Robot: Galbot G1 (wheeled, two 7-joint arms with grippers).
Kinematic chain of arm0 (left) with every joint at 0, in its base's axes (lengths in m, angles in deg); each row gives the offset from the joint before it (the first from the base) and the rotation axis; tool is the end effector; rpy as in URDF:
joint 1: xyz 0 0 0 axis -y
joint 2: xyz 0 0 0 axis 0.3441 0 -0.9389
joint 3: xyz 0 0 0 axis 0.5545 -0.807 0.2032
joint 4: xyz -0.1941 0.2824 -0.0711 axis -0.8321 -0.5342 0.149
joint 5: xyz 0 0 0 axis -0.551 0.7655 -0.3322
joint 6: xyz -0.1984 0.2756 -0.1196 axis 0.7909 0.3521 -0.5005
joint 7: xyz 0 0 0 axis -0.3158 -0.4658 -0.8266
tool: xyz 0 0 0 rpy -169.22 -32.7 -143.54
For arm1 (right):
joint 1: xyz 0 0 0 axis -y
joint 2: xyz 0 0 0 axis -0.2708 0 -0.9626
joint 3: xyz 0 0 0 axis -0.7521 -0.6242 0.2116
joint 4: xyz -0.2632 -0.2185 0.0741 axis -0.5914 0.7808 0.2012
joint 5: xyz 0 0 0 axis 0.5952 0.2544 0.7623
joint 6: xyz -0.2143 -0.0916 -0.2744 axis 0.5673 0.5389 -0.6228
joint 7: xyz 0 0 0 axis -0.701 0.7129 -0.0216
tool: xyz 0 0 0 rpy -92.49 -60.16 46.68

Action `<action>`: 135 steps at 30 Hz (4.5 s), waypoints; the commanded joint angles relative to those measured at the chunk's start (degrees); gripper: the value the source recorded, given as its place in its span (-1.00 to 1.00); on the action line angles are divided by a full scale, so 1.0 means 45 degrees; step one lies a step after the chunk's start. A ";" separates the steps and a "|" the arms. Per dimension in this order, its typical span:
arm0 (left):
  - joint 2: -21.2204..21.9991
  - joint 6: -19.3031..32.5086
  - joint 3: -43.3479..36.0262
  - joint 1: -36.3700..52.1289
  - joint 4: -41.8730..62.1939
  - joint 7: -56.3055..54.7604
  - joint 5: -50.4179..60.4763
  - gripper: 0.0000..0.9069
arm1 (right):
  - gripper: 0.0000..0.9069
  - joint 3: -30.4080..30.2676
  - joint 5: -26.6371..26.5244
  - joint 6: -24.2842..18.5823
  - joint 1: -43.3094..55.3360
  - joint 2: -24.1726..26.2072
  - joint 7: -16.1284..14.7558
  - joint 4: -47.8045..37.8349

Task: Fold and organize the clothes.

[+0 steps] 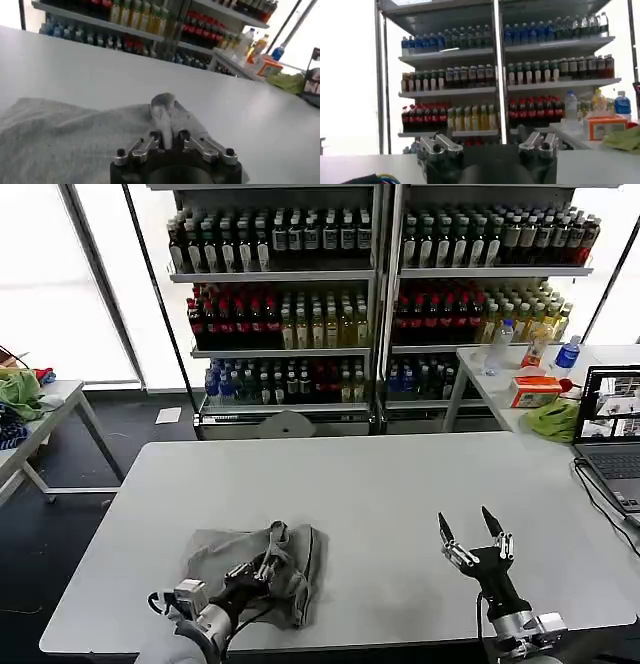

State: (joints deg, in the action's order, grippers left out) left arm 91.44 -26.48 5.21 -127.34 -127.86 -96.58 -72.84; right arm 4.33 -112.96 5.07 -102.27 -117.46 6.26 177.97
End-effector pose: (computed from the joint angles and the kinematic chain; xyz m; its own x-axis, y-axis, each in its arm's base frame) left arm 0.2204 0.0091 -0.2777 -0.8160 0.3645 0.4487 0.2390 0.9194 -0.3122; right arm 0.2056 -0.0942 -0.3113 -0.9821 -0.1661 -0.0886 -0.1708 0.9841 0.0484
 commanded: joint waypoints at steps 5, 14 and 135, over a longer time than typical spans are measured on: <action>-0.0344 -0.0076 0.3179 -0.0691 -0.2065 0.0400 -0.1428 1.00 | 1.00 -0.0153 -0.0054 0.0094 -0.0012 0.0087 -0.0009 0.0261; -0.0178 -0.0345 0.7245 -0.2324 -0.0920 0.2651 0.0281 1.00 | 1.00 -0.0118 -0.0159 0.0031 -0.0282 0.0284 -0.0045 0.0378; 0.0108 -0.2653 -0.3738 0.7434 0.1459 -0.5491 -0.5345 -0.84 | 1.00 -0.1479 0.1803 0.1511 0.0397 -0.0627 0.1105 -0.0022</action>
State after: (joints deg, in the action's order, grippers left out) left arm 82.09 -38.22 12.73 -116.23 -126.51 -105.79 -86.55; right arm 1.32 -112.22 4.17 -101.10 -119.11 7.21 177.74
